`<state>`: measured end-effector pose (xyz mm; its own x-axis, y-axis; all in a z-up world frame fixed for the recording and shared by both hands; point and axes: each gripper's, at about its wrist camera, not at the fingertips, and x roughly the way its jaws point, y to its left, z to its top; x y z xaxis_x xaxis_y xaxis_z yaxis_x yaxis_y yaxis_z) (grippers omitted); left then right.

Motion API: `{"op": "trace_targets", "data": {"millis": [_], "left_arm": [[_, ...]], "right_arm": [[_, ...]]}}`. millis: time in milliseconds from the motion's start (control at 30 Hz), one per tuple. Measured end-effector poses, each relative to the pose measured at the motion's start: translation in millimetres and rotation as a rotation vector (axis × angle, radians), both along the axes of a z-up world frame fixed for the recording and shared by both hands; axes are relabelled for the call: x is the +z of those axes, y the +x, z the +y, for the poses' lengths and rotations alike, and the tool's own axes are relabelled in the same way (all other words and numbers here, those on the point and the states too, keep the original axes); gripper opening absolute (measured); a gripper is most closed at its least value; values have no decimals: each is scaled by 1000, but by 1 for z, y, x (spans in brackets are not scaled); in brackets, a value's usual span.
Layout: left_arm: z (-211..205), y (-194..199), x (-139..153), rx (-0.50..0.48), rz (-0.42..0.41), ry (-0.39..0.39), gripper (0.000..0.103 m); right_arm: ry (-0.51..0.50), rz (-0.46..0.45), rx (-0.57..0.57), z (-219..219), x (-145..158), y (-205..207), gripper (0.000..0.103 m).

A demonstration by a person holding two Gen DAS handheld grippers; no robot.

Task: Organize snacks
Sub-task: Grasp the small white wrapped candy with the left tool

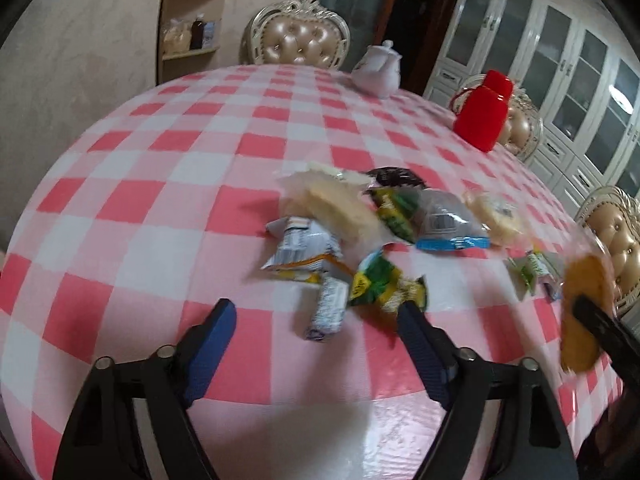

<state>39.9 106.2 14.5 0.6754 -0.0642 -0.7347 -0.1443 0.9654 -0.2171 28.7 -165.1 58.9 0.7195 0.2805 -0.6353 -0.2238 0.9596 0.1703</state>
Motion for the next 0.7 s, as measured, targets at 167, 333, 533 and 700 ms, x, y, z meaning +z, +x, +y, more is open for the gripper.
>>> {"op": "trace_targets", "data": {"millis": [167,333,533,700], "left_arm": [[3,6,-8,18,59,65,57],[-8,14,-11,9,71,160,56],[-13,16,-9,-21,66,177,38],[-14,16,-9,-39,59,165,15]], "right_arm": [[88,24,9,-10,0,-1,49],[130,32,49,-10,3,-7,49],[134,38,71,-6,3,-9,50],[133,44,78,-2,1,-10,50]]}}
